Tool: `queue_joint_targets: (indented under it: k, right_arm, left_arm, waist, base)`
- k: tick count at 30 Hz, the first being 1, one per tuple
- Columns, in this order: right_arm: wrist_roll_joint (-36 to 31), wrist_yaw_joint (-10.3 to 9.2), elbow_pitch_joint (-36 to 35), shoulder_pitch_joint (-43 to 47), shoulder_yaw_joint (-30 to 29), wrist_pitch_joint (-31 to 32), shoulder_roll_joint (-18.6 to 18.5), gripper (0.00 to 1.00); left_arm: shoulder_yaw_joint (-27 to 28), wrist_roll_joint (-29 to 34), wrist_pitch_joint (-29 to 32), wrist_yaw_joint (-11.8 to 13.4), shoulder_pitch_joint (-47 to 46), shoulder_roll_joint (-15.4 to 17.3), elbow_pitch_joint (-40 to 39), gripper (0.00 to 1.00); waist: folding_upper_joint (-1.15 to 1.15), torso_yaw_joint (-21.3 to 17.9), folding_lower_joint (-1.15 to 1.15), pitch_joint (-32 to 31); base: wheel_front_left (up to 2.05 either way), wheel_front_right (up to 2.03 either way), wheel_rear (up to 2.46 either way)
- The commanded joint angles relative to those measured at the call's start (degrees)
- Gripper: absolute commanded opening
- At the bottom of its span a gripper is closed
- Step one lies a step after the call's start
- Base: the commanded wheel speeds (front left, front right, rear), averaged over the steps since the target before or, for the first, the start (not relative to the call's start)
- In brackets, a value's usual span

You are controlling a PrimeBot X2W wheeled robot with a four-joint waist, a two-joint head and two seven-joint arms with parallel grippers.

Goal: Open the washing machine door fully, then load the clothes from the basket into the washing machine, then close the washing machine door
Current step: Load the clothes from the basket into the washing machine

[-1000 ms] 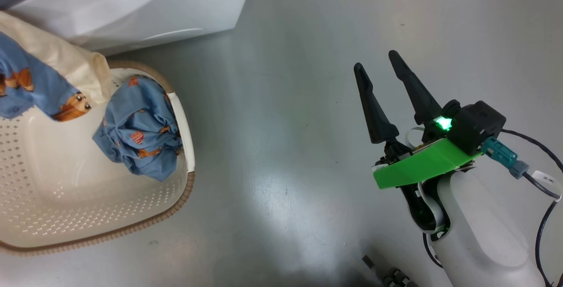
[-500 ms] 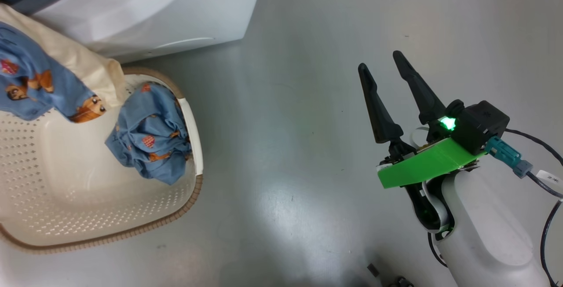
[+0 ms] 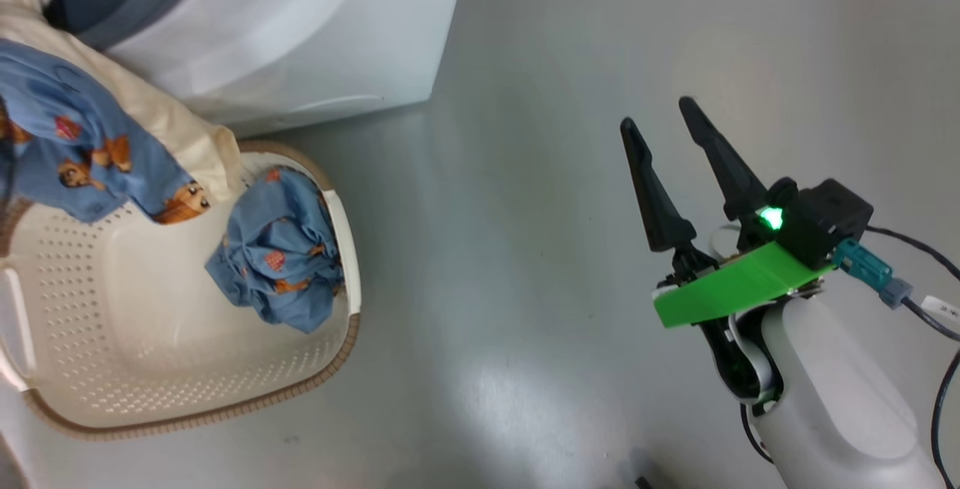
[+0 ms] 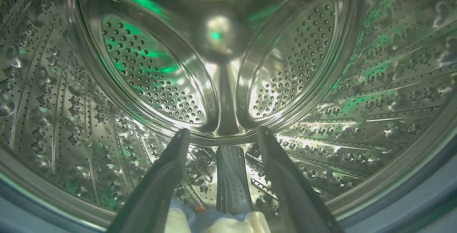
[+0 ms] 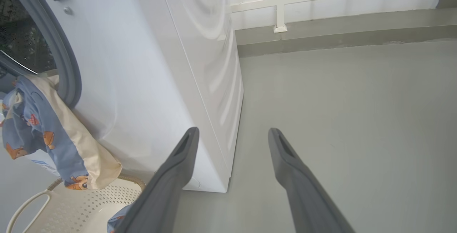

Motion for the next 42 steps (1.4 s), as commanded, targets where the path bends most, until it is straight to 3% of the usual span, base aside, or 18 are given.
queue_joint_targets:
  k: [1,17,42]
  right_arm:
    - [0.32,0.25,-0.93,2.33,0.6,-0.46,-0.32,1.0]
    - [1.28,0.25,0.44,6.16,-0.83,-0.46,-3.35,1.0]
    - [3.62,0.25,0.72,16.52,-3.17,-0.46,-8.51,1.0]
  left_arm:
    - [1.52,1.16,-0.28,0.08,1.89,2.39,-2.1,1.0]
    - [9.48,9.3,-0.29,-0.48,20.4,-5.3,-11.91,1.0]
    - [9.91,11.13,-0.29,-0.51,46.83,-10.77,-23.21,1.0]
  waist:
    - [0.0,0.23,0.0,-1.51]
    - [0.0,2.93,0.0,-11.26]
    - [0.0,7.7,0.0,-25.35]
  base:
    - [0.0,0.0,0.0]
    - [0.0,0.0,0.0]
    - [0.0,0.0,0.0]
